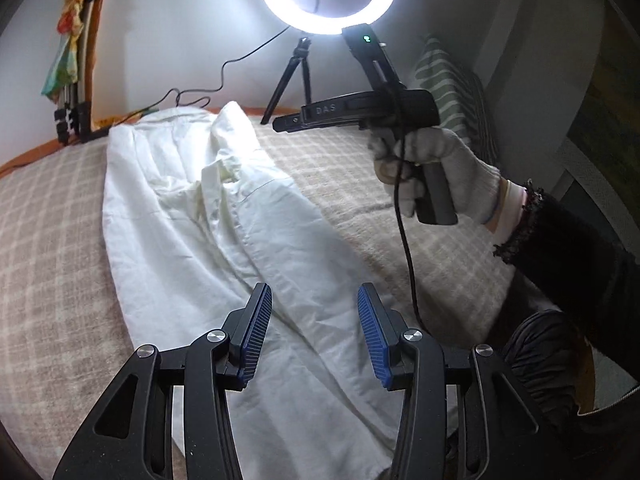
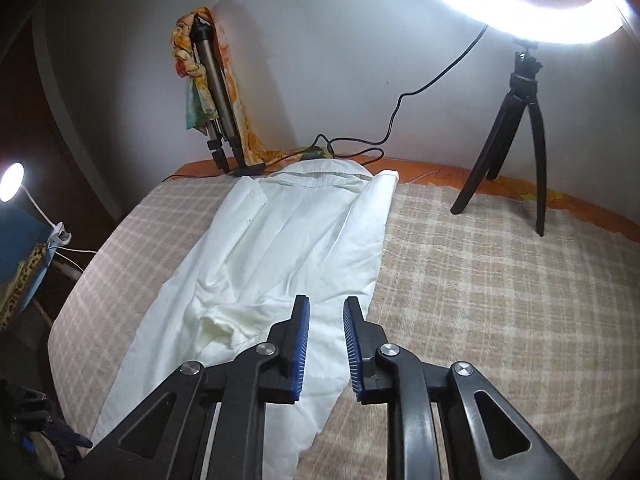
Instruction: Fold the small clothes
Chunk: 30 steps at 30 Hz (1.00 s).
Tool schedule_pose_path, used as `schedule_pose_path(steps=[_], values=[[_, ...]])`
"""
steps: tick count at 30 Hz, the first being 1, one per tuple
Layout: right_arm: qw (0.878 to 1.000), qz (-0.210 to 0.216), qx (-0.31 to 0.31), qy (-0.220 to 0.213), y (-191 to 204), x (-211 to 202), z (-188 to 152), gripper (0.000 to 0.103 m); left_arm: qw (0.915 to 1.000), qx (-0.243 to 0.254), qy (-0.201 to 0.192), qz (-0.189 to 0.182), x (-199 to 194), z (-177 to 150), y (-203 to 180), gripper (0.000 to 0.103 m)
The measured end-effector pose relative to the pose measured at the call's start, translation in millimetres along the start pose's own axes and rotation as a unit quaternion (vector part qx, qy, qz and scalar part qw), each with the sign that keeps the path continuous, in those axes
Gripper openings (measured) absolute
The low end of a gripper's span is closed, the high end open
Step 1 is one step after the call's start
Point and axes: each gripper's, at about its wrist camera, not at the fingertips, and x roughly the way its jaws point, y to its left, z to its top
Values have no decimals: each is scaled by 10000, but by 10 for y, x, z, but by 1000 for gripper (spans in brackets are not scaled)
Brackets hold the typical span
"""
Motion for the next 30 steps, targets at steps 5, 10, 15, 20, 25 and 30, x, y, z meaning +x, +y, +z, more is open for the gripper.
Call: schedule_pose_path(steps=[5,10,15,20,25,30], values=[[9978,-223,-359,504,-43,667,178,15,9996,-263,115,45,59,10,169,42],[9962,-424,-418,633,-203,1075,387,15,9991,-398,113,-11,74,51,236,42],[9952,-625,-411,625,-396,1329,600,15,9992,-382,76,94,78,83,254,42],[9938,-897,-240,614,-580,1468,749,19,9978,-607,35,264,20,39,336,42],[9921,-1101,-146,575,-622,1495,813,24,9949,-841,-90,551,-136,-42,396,42],[9914,-1239,17,431,-546,1233,812,27,9923,-891,-232,823,-333,-153,426,42]])
